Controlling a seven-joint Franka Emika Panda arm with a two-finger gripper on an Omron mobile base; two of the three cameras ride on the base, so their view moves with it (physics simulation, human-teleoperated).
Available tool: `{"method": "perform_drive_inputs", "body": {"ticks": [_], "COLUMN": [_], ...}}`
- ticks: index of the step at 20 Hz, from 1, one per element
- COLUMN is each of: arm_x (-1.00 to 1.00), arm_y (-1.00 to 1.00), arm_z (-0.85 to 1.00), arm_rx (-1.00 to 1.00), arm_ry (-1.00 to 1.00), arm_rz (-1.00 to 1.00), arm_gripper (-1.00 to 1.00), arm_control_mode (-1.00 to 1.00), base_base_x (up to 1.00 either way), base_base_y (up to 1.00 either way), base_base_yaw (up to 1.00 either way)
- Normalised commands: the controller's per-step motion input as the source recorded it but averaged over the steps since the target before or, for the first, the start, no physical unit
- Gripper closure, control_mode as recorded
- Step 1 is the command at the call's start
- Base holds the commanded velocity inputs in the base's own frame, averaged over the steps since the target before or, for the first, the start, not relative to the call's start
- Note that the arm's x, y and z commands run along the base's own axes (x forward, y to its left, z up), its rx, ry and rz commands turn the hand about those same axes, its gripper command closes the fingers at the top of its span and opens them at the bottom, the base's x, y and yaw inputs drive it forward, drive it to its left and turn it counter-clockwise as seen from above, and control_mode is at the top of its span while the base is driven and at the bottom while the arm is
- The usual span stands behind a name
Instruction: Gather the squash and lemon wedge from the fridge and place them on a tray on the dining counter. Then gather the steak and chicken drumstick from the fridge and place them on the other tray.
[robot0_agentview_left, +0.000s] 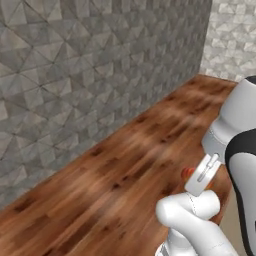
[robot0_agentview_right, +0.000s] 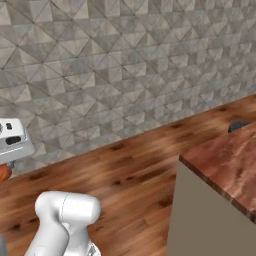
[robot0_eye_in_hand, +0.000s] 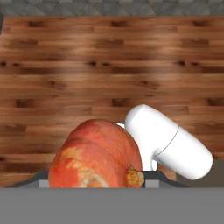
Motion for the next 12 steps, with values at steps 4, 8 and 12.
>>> {"method": "perform_drive_inputs", "body": {"ticks": [4, 8, 12], "arm_x": [0.0, 0.0, 0.0], "arm_y": [0.0, 0.0, 0.0], "arm_z": [0.0, 0.0, 0.0], "arm_rx": [0.0, 0.0, 0.0], "arm_ry": [0.0, 0.0, 0.0], "arm_rz": [0.0, 0.0, 0.0], "arm_gripper": [1.0, 1.0, 1.0], "arm_control_mode": [1.0, 1.0, 1.0], "base_base_x": [0.47, 0.51, 0.59], "base_base_y": [0.39, 0.36, 0.45], "base_base_yaw": [-0.37, -0.36, -0.37]}}
